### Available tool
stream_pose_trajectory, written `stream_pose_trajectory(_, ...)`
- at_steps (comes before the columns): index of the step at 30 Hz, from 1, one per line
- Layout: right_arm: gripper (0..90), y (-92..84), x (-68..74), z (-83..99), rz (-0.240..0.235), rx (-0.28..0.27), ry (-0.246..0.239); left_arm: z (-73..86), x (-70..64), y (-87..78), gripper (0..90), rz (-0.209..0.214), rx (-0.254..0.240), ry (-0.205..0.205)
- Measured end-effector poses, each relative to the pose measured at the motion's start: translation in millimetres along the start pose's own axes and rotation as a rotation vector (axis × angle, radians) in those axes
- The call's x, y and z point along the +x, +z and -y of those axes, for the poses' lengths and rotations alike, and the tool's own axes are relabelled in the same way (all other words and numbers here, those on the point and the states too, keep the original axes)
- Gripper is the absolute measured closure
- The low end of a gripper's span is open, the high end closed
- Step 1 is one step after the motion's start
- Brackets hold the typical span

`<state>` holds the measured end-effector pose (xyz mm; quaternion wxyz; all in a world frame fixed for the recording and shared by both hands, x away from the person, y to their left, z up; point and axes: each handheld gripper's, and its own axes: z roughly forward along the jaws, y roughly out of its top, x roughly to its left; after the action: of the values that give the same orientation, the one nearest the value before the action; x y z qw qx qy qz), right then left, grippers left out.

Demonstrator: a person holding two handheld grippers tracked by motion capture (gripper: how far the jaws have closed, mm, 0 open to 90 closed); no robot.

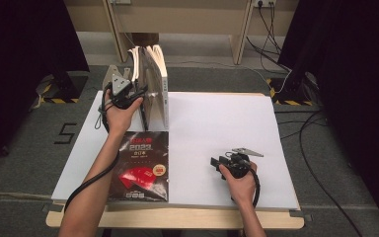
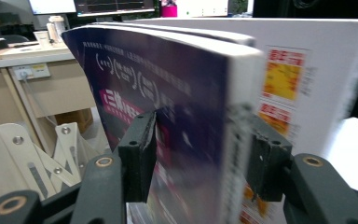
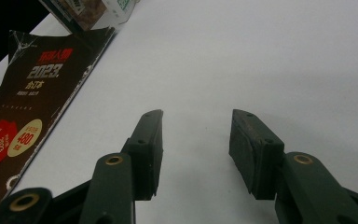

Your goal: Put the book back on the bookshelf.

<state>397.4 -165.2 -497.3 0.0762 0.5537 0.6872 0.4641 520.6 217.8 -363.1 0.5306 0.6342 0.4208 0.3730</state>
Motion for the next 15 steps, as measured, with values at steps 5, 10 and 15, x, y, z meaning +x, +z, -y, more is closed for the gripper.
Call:
stream_pose_trajectory(5, 55.1, 0.2, -1.2, 0.3, 0.002, 0.004, 0.0, 8.2, -6.1, -11.3, 54.5, 0.045, 0.014, 0.014)
stream_pose_trajectory(10, 55.1, 1.2, -0.7, 0.7, 0.002, 0.006, -0.002, 13.9, -8.3, -13.2, 63.1, 0.037, 0.03, 0.012)
stream_pose_trajectory(15, 55.1, 0.7, -1.8, 1.2, 0.004, 0.006, -0.007, 16.5, -7.9, -13.4, 68.3, 0.044, 0.032, 0.021)
